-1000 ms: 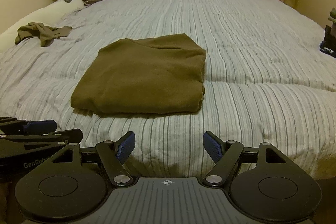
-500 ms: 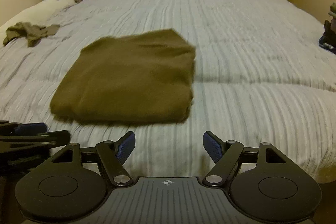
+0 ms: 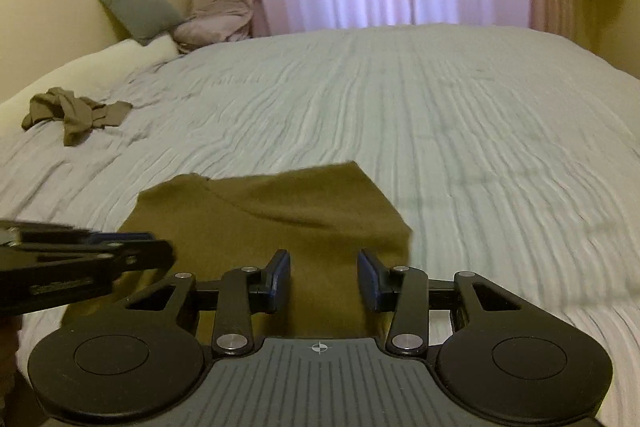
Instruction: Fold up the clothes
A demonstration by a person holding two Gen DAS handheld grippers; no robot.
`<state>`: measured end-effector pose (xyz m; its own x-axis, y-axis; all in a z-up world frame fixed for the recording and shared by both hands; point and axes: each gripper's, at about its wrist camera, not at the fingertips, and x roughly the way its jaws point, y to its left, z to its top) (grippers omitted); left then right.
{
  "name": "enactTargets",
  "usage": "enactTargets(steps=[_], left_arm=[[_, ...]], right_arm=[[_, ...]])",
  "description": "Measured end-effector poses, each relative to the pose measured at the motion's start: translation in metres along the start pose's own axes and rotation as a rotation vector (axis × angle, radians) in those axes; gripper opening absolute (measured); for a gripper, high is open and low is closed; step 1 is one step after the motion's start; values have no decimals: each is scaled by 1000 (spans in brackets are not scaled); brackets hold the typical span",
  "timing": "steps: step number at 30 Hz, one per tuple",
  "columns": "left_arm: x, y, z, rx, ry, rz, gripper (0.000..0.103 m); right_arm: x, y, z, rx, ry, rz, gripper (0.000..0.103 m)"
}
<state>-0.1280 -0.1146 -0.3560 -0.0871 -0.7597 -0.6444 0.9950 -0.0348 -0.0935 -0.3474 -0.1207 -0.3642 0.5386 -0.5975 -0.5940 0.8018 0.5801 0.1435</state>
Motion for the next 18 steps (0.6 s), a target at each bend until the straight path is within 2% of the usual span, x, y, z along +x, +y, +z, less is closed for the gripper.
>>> enactTargets(steps=[2,6,9,12,13,14,16,18], left_arm=[[21,6,7,7,-1,22,26],[47,19,17,-4,-25,45,35],[62,31,23,-24,-36,73,36],[80,47,25,-63,-3,122,35],[84,52,25,-76,10,137,28],[84,58,25,-88,25,142,26],[72,68,26,-112,15,144,26],[46,74,28,-129,-27,163,26]], right_arm=[[21,-2,4,-16,17,-3,43],[50,-9,12,-34,12,-23,43],[65,-17,16,-14,12,-17,43],[81,-32,20,58,41,2,43],[86,-39,21,90,51,10,43],[86,-46,23,131,56,19,43],[79,-58,27,206,45,11,43],[61,-68,30,254,2,-45,43]])
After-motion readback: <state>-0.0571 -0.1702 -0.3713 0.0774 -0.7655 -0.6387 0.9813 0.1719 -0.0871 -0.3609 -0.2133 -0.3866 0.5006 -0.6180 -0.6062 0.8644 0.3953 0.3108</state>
